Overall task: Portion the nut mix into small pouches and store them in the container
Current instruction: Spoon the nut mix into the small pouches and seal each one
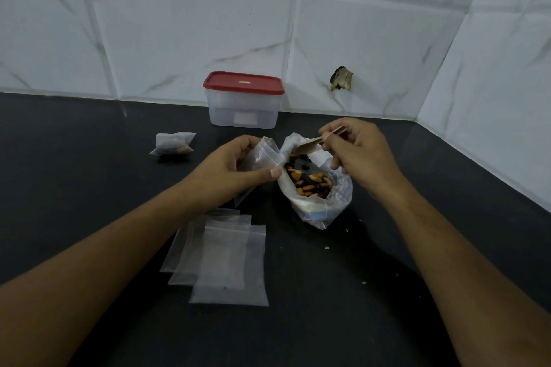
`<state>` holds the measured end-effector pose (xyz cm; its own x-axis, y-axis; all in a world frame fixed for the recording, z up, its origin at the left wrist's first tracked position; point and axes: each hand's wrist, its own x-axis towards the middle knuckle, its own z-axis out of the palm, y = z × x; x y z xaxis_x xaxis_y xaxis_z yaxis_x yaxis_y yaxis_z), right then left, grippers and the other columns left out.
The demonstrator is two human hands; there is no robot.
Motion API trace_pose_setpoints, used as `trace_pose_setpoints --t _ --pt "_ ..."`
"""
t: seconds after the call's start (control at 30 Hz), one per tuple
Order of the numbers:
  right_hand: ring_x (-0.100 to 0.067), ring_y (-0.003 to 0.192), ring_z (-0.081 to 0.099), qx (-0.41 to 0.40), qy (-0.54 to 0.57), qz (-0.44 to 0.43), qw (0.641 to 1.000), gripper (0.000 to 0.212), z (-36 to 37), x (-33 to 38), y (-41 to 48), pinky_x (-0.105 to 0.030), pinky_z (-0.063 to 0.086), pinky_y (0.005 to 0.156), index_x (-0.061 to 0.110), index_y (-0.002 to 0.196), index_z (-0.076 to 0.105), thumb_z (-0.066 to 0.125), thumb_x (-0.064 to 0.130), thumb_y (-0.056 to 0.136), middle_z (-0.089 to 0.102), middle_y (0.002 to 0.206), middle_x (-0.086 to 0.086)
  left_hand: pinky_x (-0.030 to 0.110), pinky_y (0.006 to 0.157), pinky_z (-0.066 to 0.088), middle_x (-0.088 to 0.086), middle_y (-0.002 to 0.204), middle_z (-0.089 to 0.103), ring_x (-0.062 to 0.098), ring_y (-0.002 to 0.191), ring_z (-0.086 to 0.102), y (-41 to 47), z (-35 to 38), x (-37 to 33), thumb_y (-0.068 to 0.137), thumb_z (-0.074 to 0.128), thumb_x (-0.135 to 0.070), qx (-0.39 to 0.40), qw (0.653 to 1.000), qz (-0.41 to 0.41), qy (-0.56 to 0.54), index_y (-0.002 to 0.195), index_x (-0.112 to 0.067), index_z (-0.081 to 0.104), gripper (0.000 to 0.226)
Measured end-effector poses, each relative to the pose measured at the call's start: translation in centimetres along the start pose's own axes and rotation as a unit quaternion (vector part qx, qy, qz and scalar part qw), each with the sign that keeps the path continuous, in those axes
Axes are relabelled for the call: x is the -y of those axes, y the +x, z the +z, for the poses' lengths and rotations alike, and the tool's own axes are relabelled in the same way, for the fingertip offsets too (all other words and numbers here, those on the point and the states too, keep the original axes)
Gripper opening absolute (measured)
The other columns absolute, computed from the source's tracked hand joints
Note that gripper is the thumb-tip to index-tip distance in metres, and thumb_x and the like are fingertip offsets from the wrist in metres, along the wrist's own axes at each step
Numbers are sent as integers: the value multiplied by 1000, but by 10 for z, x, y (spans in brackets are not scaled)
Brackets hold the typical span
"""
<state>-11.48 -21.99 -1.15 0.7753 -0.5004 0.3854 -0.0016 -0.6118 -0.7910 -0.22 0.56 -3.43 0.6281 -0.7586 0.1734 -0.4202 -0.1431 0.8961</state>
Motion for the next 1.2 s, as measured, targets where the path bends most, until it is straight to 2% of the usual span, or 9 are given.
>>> trace_pose_setpoints --t 0.13,0.3,0.43,0.53,0.6,0.77,1.03,1.2 --pt "-11 54 63 56 -13 8 998 13 2 2 -2 -16 47 52 20 101 75 63 15 98 75 81 1 30 99 54 -14 122 69 -1 111 66 1 0 0 71 76 -52 1 1000 -1 8 131 -34 57 65" --pt "-16 55 59 1 54 17 998 16 -8 2 3 -18 44 49 16 94 74 59 13 97 69 73 -5 30 99 54 -14 120 71 -1 110 67 -1 0 -1 72 77 -49 2 1000 2 0 129 -34 58 62" --pt "-7 58 64 -23 -39 -16 999 13 -9 -2 3 -17 48 52 22 90 74 64 18 97 72 75 3 30 99 54 -14 119 71 -1 110 67 -2 1 -1 73 77 -48 2 1000 3 -1 129 -34 59 60" --pt "-6 60 65 -16 -79 -30 996 11 -6 -1 2 -15 47 52 23 91 73 64 22 98 72 77 4 32 100 54 -14 120 71 0 110 67 -1 1 -1 74 77 -48 2 1000 4 0 129 -34 59 60" --pt "-4 54 62 -9 -53 -17 998 13 -4 -1 1 -16 47 51 19 90 72 62 17 97 72 74 1 33 100 54 -15 119 71 -1 109 67 -1 1 -1 73 77 -49 1 1000 2 4 128 -35 58 60" --pt "-12 49 60 -19 17 38 999 14 3 -7 2 -26 46 56 14 91 72 58 14 95 74 72 -3 39 104 53 -14 121 71 3 113 67 -1 1 0 74 78 -48 9 1000 2 6 128 -35 59 59" --pt "-12 47 57 0 103 120 987 16 10 -7 2 -15 40 43 5 95 72 58 13 99 76 77 -10 43 105 53 -11 122 71 7 114 67 0 1 2 75 79 -47 11 1000 0 3 128 -34 59 58" --pt "-12 46 55 1 156 190 969 19 7 -12 6 -21 35 43 3 101 71 58 17 99 76 75 -9 42 105 53 -12 122 71 5 113 67 0 1 1 73 78 -48 13 1000 -2 3 128 -34 59 60"
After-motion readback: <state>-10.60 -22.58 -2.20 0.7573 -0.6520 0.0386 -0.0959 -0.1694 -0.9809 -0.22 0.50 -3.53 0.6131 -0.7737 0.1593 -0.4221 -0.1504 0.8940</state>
